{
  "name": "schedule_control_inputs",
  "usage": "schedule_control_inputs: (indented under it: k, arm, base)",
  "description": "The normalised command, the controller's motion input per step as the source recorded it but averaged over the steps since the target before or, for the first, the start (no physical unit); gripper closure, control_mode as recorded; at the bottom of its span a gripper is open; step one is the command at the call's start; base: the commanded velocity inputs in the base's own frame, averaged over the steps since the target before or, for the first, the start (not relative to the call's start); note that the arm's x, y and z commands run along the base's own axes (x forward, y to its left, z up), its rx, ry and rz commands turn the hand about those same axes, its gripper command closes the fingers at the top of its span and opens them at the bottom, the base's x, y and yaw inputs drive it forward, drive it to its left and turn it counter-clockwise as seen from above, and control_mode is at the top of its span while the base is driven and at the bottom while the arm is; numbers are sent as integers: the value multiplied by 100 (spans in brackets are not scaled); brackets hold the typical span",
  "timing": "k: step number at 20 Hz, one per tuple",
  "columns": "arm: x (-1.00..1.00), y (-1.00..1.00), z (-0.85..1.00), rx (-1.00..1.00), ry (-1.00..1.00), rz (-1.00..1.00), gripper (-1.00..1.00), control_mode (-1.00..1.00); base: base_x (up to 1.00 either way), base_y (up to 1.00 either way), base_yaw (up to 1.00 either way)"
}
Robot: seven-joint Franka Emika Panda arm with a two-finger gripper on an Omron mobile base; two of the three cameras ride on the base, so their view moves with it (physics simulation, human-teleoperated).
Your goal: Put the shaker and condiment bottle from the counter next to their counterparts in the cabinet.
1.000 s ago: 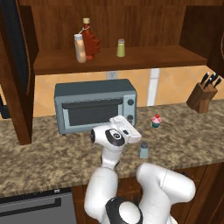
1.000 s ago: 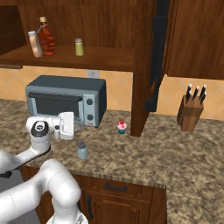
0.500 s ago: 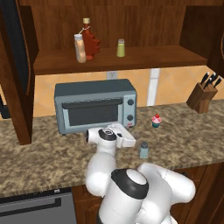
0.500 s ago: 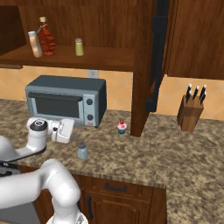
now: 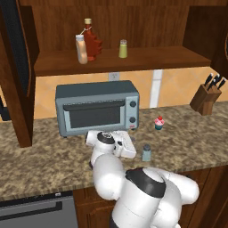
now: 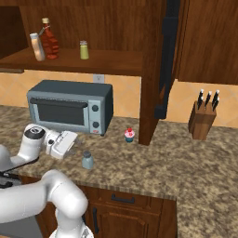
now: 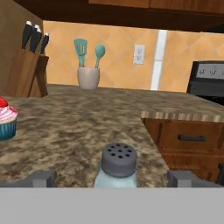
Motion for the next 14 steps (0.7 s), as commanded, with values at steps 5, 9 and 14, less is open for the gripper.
schedule_control_inputs:
  k: [5, 9, 14]
  arm:
    - [-33, -1, 3, 10, 2, -15, -100, -100]
    - [0, 5, -8, -1, 9, 0, -100, -100]
    - [0, 0, 0, 0, 11, 0, -100, -100]
  base:
    - [0, 0, 0]
    - [0, 0, 0]
    - [0, 0, 0]
